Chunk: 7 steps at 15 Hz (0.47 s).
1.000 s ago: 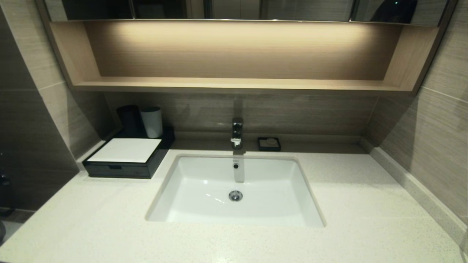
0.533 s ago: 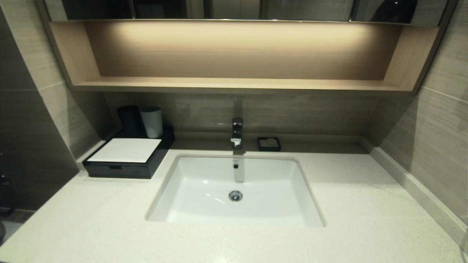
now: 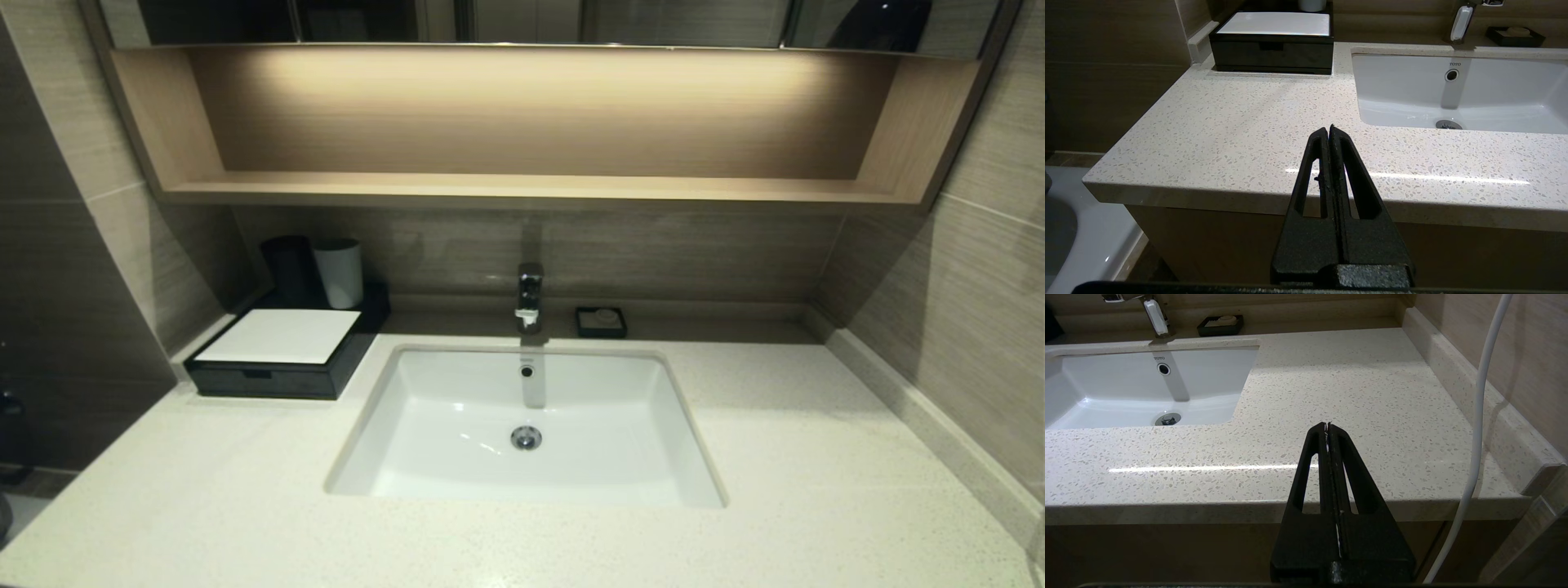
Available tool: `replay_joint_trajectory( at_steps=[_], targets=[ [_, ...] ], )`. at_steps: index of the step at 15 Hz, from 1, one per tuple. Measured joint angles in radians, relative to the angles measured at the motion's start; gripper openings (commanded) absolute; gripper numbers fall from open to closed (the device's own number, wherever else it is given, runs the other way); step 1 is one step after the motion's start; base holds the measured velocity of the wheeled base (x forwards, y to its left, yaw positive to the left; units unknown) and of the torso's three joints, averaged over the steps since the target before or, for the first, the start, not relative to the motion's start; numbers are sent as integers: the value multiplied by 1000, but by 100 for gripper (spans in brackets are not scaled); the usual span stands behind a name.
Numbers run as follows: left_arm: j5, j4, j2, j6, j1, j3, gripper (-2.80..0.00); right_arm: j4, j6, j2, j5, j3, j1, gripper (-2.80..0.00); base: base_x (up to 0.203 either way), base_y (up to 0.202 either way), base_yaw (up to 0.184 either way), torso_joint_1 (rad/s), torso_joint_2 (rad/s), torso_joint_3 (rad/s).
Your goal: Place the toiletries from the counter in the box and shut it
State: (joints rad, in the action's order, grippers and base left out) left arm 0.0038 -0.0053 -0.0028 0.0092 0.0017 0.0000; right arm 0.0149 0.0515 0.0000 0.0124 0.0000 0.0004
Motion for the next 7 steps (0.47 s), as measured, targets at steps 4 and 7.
replay_joint_trajectory(
  at_steps=[4, 7],
  targets=[
    [0, 0, 0, -1, 0, 0, -280, 1, 8, 0, -2, 0, 0, -280, 0, 0, 0, 0, 0, 0],
    [0, 0, 0, 0, 0, 0, -280, 1, 8, 0, -2, 0, 0, -280, 0, 0, 0, 0, 0, 0]
  ],
)
